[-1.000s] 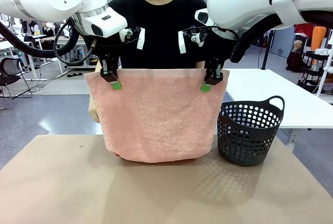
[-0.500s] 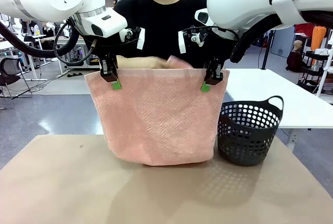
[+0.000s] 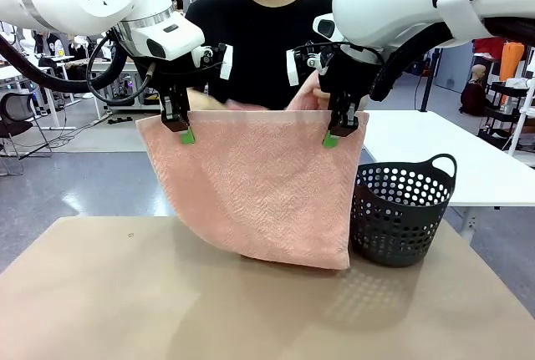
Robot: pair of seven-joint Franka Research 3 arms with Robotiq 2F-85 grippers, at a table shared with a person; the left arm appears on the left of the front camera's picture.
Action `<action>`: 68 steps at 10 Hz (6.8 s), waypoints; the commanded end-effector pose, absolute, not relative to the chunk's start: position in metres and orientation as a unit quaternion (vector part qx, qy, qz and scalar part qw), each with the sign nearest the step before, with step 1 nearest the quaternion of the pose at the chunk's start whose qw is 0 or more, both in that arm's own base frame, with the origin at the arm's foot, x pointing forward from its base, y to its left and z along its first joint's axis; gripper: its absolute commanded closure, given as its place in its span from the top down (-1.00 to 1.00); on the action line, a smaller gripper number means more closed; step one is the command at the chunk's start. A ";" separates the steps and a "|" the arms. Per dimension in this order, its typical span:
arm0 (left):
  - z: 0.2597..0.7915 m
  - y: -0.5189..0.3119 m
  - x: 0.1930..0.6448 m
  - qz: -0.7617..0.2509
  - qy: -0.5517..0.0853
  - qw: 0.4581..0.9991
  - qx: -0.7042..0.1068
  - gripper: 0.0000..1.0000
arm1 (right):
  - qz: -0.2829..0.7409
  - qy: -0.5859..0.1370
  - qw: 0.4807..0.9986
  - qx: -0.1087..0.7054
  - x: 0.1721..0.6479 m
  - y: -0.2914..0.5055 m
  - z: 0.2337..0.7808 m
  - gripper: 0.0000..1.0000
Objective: Fold the towel.
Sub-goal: Release the end of the 100 cm Hotel Towel you were holding and grab the top end of the folded side.
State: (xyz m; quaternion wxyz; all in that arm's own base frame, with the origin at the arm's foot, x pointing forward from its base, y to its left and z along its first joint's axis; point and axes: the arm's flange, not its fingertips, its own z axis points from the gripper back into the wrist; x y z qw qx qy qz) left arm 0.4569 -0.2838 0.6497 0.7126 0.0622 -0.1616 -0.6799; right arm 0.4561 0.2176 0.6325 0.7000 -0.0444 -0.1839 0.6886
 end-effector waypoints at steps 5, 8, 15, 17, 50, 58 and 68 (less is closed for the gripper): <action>0.651 -0.283 0.457 -0.679 -0.162 0.713 0.062 -1.00 | 0.689 -0.184 0.699 -0.046 0.456 0.217 0.633 -1.00; 0.651 -0.283 0.457 -0.679 -0.162 0.713 0.062 -1.00 | 0.689 -0.184 0.699 -0.046 0.456 0.217 0.633 -1.00; 0.651 -0.283 0.457 -0.679 -0.162 0.713 0.062 -1.00 | 0.689 -0.184 0.699 -0.046 0.456 0.217 0.633 -1.00; 0.651 -0.283 0.457 -0.679 -0.162 0.713 0.062 -1.00 | 0.689 -0.184 0.699 -0.046 0.456 0.217 0.633 -1.00; 0.733 -0.278 0.462 -0.681 -0.194 0.699 0.093 1.00 | 0.687 -0.242 0.680 -0.082 0.453 0.215 0.713 1.00; 0.681 -0.275 0.495 -0.681 -0.130 0.720 0.027 1.00 | 0.688 -0.169 0.701 -0.080 0.486 0.238 0.670 1.00; 0.680 -0.270 0.492 -0.690 -0.106 0.716 0.010 -1.00 | 0.676 -0.146 0.719 -0.065 0.498 0.242 0.664 -1.00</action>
